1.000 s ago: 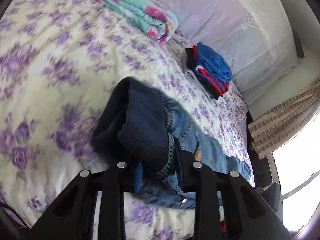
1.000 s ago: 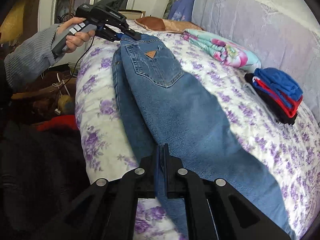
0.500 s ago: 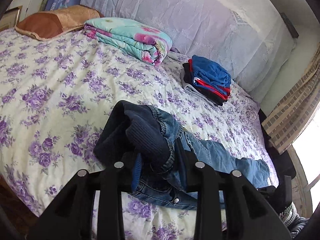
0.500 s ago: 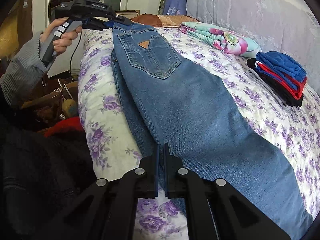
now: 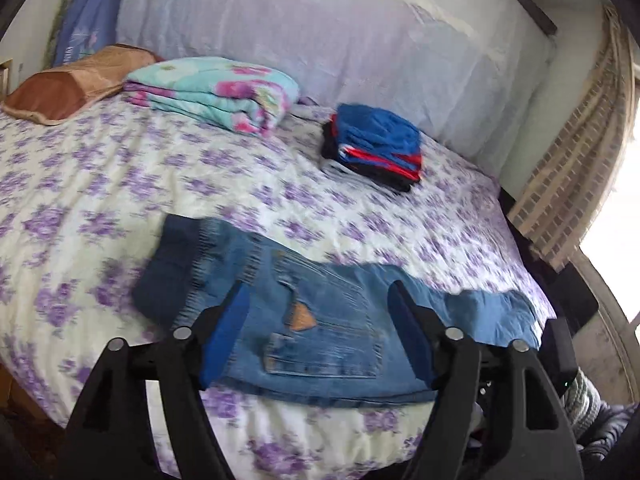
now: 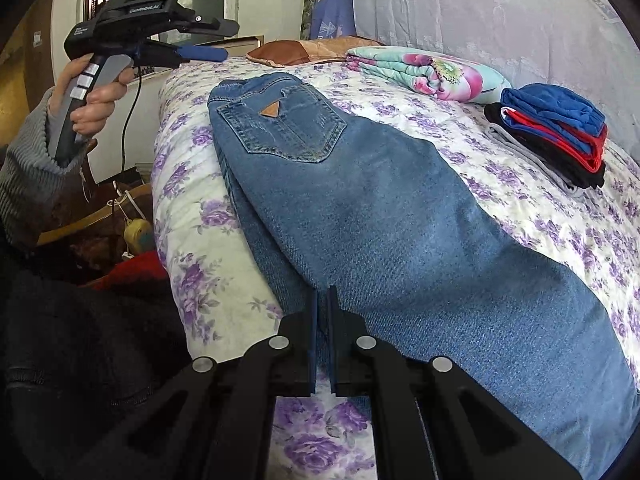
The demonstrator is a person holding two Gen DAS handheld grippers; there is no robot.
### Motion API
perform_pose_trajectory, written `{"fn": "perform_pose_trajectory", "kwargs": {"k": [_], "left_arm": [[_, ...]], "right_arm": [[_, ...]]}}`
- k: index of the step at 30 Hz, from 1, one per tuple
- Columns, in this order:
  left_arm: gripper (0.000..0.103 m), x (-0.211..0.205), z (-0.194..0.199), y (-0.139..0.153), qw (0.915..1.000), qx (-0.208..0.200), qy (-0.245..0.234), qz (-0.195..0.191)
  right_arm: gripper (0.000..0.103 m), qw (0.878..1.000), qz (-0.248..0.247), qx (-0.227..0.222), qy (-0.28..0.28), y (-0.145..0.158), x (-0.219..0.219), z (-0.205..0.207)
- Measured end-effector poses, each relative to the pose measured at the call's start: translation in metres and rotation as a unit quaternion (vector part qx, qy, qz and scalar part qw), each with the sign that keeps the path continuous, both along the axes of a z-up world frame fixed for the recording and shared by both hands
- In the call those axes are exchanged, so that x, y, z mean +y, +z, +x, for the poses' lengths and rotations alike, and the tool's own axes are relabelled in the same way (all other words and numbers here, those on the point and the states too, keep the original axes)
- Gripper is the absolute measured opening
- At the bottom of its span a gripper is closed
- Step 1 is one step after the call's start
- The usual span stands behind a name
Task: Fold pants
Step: 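Grasp the leg hem of the jeans with the right gripper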
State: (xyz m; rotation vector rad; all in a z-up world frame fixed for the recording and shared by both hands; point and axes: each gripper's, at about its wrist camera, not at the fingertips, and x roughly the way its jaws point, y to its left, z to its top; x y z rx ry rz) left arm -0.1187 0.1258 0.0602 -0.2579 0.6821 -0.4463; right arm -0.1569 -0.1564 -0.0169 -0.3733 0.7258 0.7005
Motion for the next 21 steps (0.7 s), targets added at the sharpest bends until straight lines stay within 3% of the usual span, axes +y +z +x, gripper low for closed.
{"fn": "perform_pose_trajectory", "kwargs": {"k": [2, 4, 7, 9, 12, 14, 16, 18, 21], "left_arm": [[0.071, -0.038, 0.008, -0.027, 0.9979, 0.026, -0.049, 0.034], [0.071, -0.065, 0.018, -0.059, 0.9939, 0.053, -0.057, 0.078], [0.074, -0.083, 0.01, -0.076, 0.989, 0.009, -0.049, 0.139], [0.081, -0.085, 0.003, -0.079, 0.9865, -0.014, -0.061, 0.152], [0.085, -0.081, 0.001, -0.08, 0.988, -0.026, -0.07, 0.135], [0.089, -0.083, 0.001, -0.081, 0.9884, -0.033, -0.074, 0.129], [0.092, -0.086, 0.0, -0.082, 0.9874, -0.041, -0.074, 0.134], [0.093, -0.087, -0.001, -0.083, 0.987, -0.046, -0.073, 0.135], [0.093, -0.084, -0.001, -0.083, 0.9879, -0.042, -0.077, 0.128]], "right_arm": [[0.008, 1.0, 0.012, -0.001, -0.004, 0.001, -0.002, -0.002], [0.015, 0.999, 0.036, 0.005, -0.011, 0.003, -0.008, -0.004], [0.028, 0.994, 0.1, 0.023, -0.044, 0.017, -0.035, -0.009], [0.035, 0.983, 0.154, 0.034, -0.095, 0.029, -0.07, -0.015], [0.04, 0.944, 0.231, 0.05, -0.233, 0.037, -0.145, -0.029], [0.04, 0.9, 0.281, 0.055, -0.328, 0.038, -0.199, -0.042], [0.047, 0.848, 0.332, 0.06, -0.409, 0.036, -0.244, -0.054], [0.048, 0.81, 0.369, 0.075, -0.45, 0.029, -0.272, -0.059], [0.05, 0.792, 0.381, 0.101, -0.467, 0.017, -0.29, -0.049]]}}
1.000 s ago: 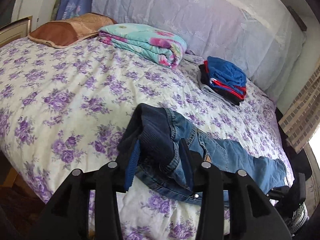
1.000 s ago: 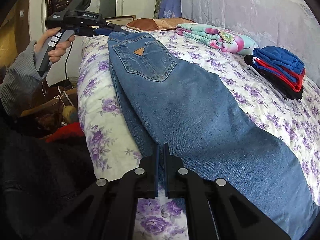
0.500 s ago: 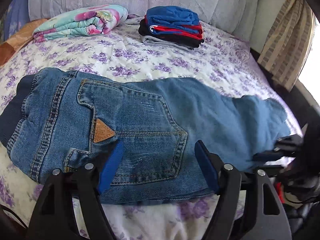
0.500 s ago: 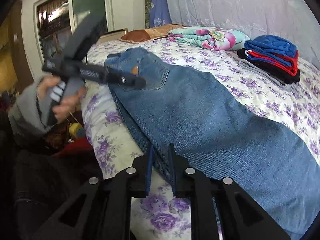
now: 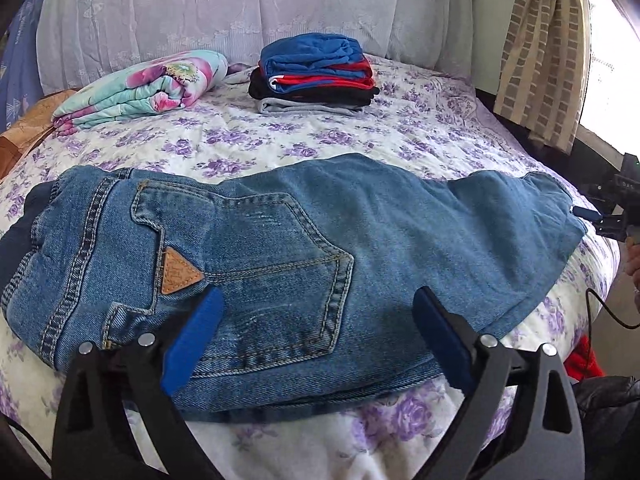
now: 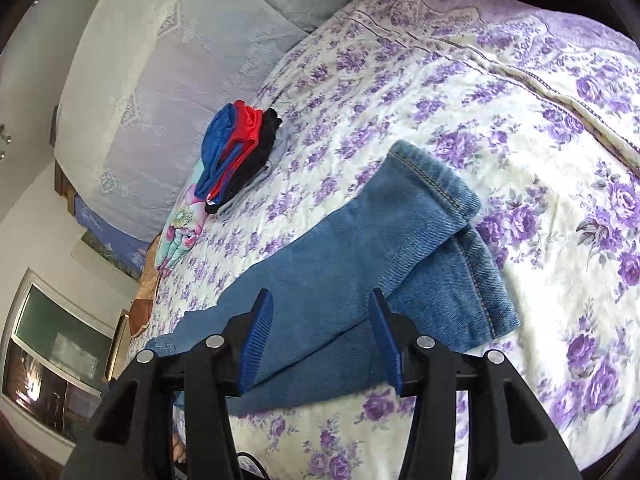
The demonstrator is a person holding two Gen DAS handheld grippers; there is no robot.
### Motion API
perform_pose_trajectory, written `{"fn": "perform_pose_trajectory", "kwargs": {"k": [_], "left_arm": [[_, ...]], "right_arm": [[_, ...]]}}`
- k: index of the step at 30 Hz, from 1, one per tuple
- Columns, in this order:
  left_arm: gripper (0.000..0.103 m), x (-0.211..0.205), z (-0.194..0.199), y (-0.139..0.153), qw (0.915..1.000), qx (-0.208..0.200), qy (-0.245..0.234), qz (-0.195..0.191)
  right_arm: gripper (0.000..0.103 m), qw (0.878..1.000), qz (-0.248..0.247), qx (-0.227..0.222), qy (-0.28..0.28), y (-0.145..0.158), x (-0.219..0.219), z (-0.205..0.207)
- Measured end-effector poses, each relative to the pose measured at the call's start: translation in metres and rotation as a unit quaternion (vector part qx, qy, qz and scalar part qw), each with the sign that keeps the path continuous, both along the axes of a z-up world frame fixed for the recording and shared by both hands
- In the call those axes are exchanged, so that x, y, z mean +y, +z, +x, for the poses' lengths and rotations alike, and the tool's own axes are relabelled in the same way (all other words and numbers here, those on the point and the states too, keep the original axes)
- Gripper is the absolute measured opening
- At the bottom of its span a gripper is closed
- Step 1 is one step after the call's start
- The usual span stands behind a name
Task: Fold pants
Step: 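Grasp the leg hem of the jeans with the right gripper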
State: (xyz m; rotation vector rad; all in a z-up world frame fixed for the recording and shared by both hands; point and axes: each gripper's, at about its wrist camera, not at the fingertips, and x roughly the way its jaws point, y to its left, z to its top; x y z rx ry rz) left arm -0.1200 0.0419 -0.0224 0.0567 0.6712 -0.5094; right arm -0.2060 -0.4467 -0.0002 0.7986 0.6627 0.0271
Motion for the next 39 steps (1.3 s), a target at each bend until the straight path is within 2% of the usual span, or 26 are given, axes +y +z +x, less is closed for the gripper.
{"fn": "perform_pose_trajectory", "kwargs": {"k": [2, 5, 12, 14, 18, 21, 22, 23, 24, 25, 27, 28, 30, 33, 35, 37, 39], "left_arm": [[0.093, 0.003, 0.001, 0.001, 1.0, 0.006, -0.002, -0.008], [0.093, 0.005, 0.001, 0.002, 0.9998, 0.012, -0.003, -0.018], [0.093, 0.004, 0.002, 0.002, 0.9999, 0.011, 0.001, -0.013], [0.093, 0.005, 0.002, 0.002, 0.9998, 0.013, 0.002, -0.014], [0.093, 0.005, 0.002, 0.002, 0.9997, 0.015, 0.001, -0.017], [0.094, 0.006, 0.002, 0.003, 0.9996, 0.017, -0.001, -0.021], [0.095, 0.006, 0.003, 0.003, 0.9996, 0.018, -0.002, -0.024], [0.095, 0.006, 0.003, 0.003, 0.9995, 0.018, -0.004, -0.025], [0.096, 0.006, 0.003, 0.003, 0.9995, 0.018, -0.005, -0.027], [0.096, 0.006, 0.003, 0.003, 0.9995, 0.017, -0.006, -0.027], [0.096, 0.007, 0.001, 0.003, 0.9995, 0.014, -0.01, -0.027], [0.096, 0.007, 0.001, 0.003, 0.9995, 0.012, -0.013, -0.027], [0.096, 0.009, 0.0, 0.003, 0.9993, 0.011, -0.017, -0.031], [0.096, 0.017, 0.0, 0.005, 0.9983, 0.015, -0.021, -0.053], [0.096, 0.023, 0.002, 0.007, 0.9968, 0.024, -0.022, -0.073], [0.096, 0.029, 0.003, 0.009, 0.9951, 0.033, -0.023, -0.091], [0.096, 0.035, 0.003, 0.012, 0.9939, 0.04, -0.023, -0.1]], "right_arm": [[0.051, 1.0, 0.022, 0.014, -0.013, -0.014, -0.007, 0.006], [0.05, 0.998, 0.06, 0.011, -0.023, -0.032, -0.016, 0.011], [0.051, 0.998, 0.053, -0.004, -0.03, -0.034, -0.014, 0.011], [0.054, 0.998, 0.051, -0.007, -0.031, -0.034, -0.013, 0.013], [0.075, 0.999, 0.031, -0.016, -0.015, -0.03, -0.005, 0.02], [0.078, 1.0, 0.002, -0.01, -0.01, -0.029, 0.003, 0.027], [0.074, 1.0, -0.001, -0.008, -0.012, -0.028, 0.004, 0.028], [0.064, 1.0, -0.005, -0.004, -0.013, -0.027, 0.003, 0.029], [0.024, 1.0, -0.006, -0.002, -0.008, -0.026, 0.003, 0.031], [0.007, 1.0, 0.003, 0.0, -0.001, -0.028, 0.0, 0.032], [0.007, 1.0, 0.028, -0.005, -0.009, -0.031, -0.004, 0.027], [0.007, 1.0, 0.022, -0.008, -0.01, -0.028, -0.002, 0.024], [0.007, 1.0, 0.004, -0.024, -0.013, -0.011, 0.007, 0.012], [0.006, 0.998, -0.012, -0.062, 0.001, 0.029, 0.022, -0.013], [0.006, 0.997, -0.028, -0.068, 0.006, 0.046, 0.027, -0.027], [0.007, 0.998, -0.048, -0.045, 0.001, 0.039, 0.026, -0.03], [0.011, 0.998, -0.055, 0.004, -0.016, 0.011, 0.016, -0.026]]}}
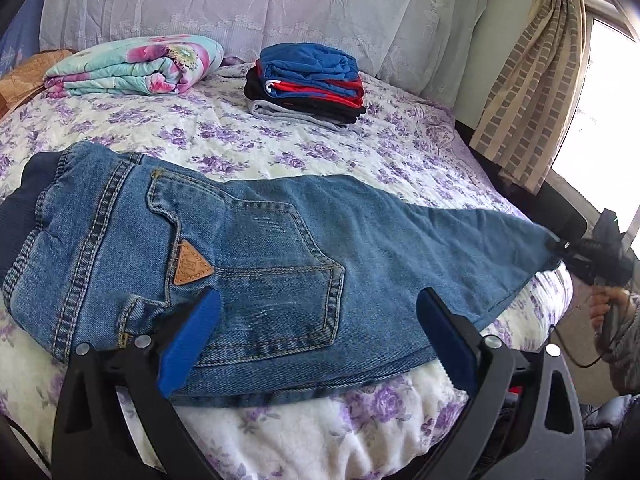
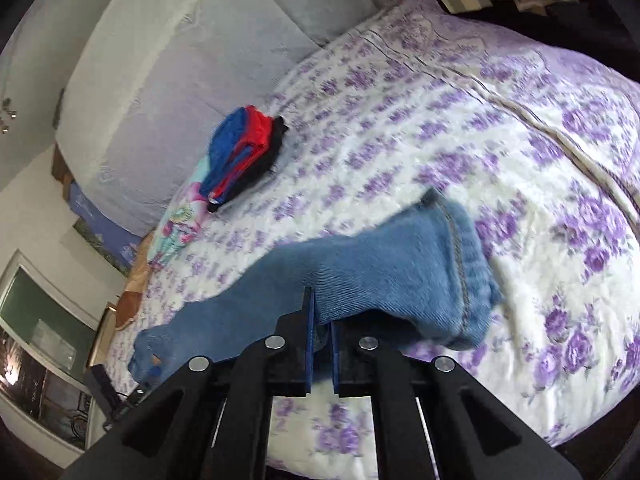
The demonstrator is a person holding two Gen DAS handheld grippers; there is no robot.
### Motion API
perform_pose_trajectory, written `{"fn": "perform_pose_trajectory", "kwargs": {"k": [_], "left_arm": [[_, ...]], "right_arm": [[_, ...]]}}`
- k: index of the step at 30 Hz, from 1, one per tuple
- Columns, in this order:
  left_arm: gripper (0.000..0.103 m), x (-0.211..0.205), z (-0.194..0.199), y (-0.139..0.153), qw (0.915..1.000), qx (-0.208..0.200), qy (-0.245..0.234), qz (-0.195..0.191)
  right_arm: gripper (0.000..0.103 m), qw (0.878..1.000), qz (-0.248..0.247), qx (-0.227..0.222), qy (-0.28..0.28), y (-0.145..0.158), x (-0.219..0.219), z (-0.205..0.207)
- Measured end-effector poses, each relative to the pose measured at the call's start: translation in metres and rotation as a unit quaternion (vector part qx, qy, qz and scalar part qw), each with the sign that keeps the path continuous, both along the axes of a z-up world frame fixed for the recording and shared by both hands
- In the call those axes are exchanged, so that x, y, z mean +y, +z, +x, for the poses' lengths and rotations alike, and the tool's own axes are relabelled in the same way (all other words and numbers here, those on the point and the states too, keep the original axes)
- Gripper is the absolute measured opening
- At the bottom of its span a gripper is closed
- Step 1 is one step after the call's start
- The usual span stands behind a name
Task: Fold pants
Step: 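Grasp the leg hem of the jeans with the right gripper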
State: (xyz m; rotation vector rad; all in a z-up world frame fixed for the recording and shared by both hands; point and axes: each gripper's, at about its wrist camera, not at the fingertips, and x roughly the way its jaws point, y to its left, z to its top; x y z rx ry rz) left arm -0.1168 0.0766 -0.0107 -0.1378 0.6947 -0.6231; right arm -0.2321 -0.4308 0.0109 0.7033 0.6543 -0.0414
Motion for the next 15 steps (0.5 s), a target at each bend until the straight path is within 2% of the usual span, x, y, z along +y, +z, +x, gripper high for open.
{"fn": "perform_pose_trajectory", "kwargs": {"k": [1, 2, 3, 4, 6, 12, 15], "left_arm": [[0.096, 0.002, -0.001, 0.001, 1.0, 0.002, 0.003, -0.002], [0.096, 0.005, -0.001, 0.003, 0.9999, 0.006, 0.003, -0.007], [0.096, 0.008, 0.0, 0.004, 0.9999, 0.011, 0.004, -0.012], [0.096, 0.01, 0.0, 0.005, 0.9998, 0.014, 0.006, -0.016], [0.096, 0.013, 0.002, 0.004, 0.9995, 0.019, 0.009, -0.025], [0.096, 0.007, 0.001, 0.004, 0.9996, 0.016, 0.021, -0.007], [0.097, 0.007, 0.001, 0.003, 0.9996, 0.018, 0.022, -0.009]], "right_arm": [[0.015, 1.0, -0.002, 0.022, -0.011, -0.016, -0.005, 0.0], [0.014, 0.999, 0.012, 0.031, -0.014, -0.029, -0.009, -0.001], [0.02, 0.999, 0.042, 0.02, -0.013, -0.037, -0.012, -0.006], [0.037, 0.997, 0.076, 0.01, -0.013, -0.041, -0.014, -0.011], [0.055, 0.992, 0.128, -0.018, -0.011, -0.043, -0.019, -0.021], [0.055, 0.978, 0.202, -0.036, -0.038, -0.055, -0.028, -0.029], [0.056, 0.977, 0.195, -0.061, -0.055, -0.045, -0.037, -0.028]]}}
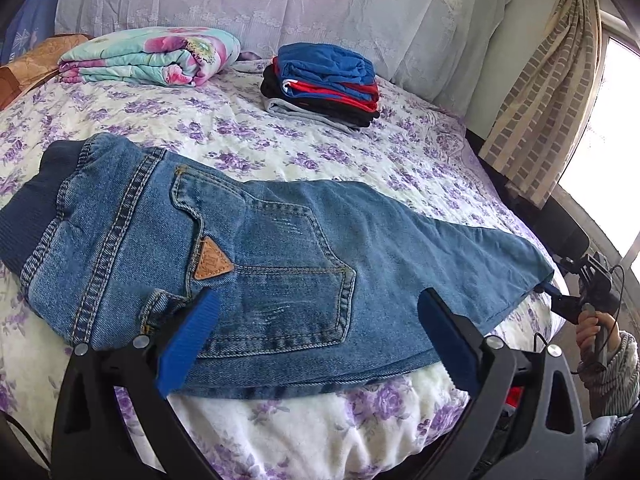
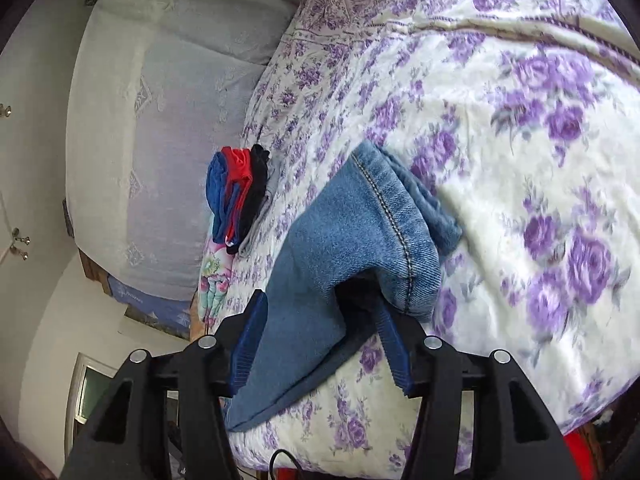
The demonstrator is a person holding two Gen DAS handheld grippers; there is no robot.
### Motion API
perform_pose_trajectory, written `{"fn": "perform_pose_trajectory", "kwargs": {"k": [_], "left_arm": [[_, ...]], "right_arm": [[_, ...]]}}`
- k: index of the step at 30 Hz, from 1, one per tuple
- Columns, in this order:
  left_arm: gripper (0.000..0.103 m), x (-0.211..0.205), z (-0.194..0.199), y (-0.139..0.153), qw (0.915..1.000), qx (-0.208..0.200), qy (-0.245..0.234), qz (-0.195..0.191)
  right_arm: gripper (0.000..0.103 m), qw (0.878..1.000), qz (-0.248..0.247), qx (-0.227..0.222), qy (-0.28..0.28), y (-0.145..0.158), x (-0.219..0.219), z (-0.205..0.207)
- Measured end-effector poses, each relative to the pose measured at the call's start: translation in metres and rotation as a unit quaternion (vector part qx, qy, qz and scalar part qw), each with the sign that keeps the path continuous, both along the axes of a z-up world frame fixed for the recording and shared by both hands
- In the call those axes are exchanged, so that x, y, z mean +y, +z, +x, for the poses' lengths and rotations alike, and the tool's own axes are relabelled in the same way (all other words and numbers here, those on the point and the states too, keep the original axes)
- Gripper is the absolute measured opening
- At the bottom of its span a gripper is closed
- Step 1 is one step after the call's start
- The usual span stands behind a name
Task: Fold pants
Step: 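Grasp the leg hem of the jeans with the right gripper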
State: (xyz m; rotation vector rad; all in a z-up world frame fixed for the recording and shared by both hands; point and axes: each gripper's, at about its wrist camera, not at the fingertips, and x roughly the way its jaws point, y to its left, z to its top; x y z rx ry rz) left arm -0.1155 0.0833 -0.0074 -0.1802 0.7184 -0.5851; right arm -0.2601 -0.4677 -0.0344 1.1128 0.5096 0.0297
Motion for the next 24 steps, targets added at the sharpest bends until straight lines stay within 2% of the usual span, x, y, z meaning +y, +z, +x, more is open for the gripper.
{"fn": "perform_pose_trajectory", "kwargs": {"k": [1, 3, 4, 5, 6, 7, 9, 10, 11, 12, 13, 15, 16, 17, 18, 19, 22, 24], "left_arm": [[0.097, 0.0, 0.0, 0.0, 1.0, 0.0, 0.0, 0.001], [0.097, -0.001, 0.0, 0.0, 1.0, 0.0, 0.001, 0.003], [0.097, 0.0, 0.0, 0.0, 1.0, 0.001, 0.0, 0.004], [0.097, 0.0, 0.0, 0.0, 1.0, 0.002, 0.0, 0.003], [0.097, 0.0, 0.0, 0.0, 1.0, 0.002, 0.0, 0.003], [0.097, 0.0, 0.0, 0.0, 1.0, 0.003, 0.0, 0.002], [0.097, 0.0, 0.001, 0.0, 1.0, 0.004, 0.001, 0.002], [0.098, 0.0, 0.001, 0.0, 1.0, 0.003, 0.002, 0.002], [0.098, 0.0, 0.001, 0.0, 1.0, 0.002, 0.002, 0.003], [0.098, 0.0, 0.0, -0.001, 1.0, 0.0, 0.001, 0.004], [0.098, 0.0, 0.0, -0.001, 1.0, -0.001, 0.001, 0.006], [0.098, -0.001, 0.0, -0.001, 1.0, -0.001, -0.001, 0.008], [0.098, -0.001, 0.0, -0.001, 1.0, -0.001, 0.0, 0.008], [0.098, -0.001, 0.0, -0.001, 1.0, -0.001, 0.0, 0.009], [0.098, -0.002, 0.0, -0.002, 0.9999, -0.003, 0.001, 0.011], [0.098, -0.002, 0.0, -0.002, 0.9999, -0.005, 0.002, 0.014], [0.098, -0.007, -0.001, -0.003, 0.9996, -0.009, 0.007, 0.027], [0.098, -0.008, -0.001, -0.003, 0.9994, -0.01, 0.01, 0.032]], "right_arm": [[0.056, 1.0, -0.006, 0.0, -0.005, 0.002, -0.006, 0.005], [0.056, 1.0, 0.016, 0.015, -0.013, -0.005, -0.016, 0.016], [0.045, 0.999, 0.024, 0.016, -0.016, -0.007, -0.018, 0.02], [0.037, 1.0, 0.009, 0.015, -0.019, -0.003, -0.018, 0.022], [0.019, 0.999, -0.025, 0.002, -0.022, 0.008, -0.016, 0.022], [0.014, 0.996, -0.079, -0.028, -0.018, 0.028, -0.011, 0.019], [0.014, 0.977, -0.194, -0.086, -0.017, 0.067, 0.007, 0.004], [0.014, 0.969, -0.225, -0.101, -0.017, 0.078, 0.011, -0.003], [0.014, 0.966, -0.24, -0.099, -0.016, 0.08, 0.011, -0.007], [0.014, 0.967, -0.244, -0.078, -0.012, 0.074, 0.007, -0.009], [0.017, 0.971, -0.234, -0.037, -0.011, 0.061, -0.001, -0.007], [0.017, 0.986, -0.161, 0.028, -0.016, 0.025, -0.019, -0.012], [0.019, 0.993, -0.112, 0.038, -0.021, 0.009, -0.027, -0.02], [0.025, 0.996, -0.074, 0.038, -0.027, -0.001, -0.031, -0.029], [0.05, 0.998, -0.042, 0.033, -0.033, -0.008, -0.034, -0.037], [0.064, 0.999, -0.018, 0.018, -0.039, -0.011, -0.034, -0.045], [0.069, 1.0, -0.009, 0.001, -0.027, -0.005, -0.026, -0.042], [0.072, 0.999, -0.021, 0.019, -0.015, -0.006, -0.018, -0.025]]}}
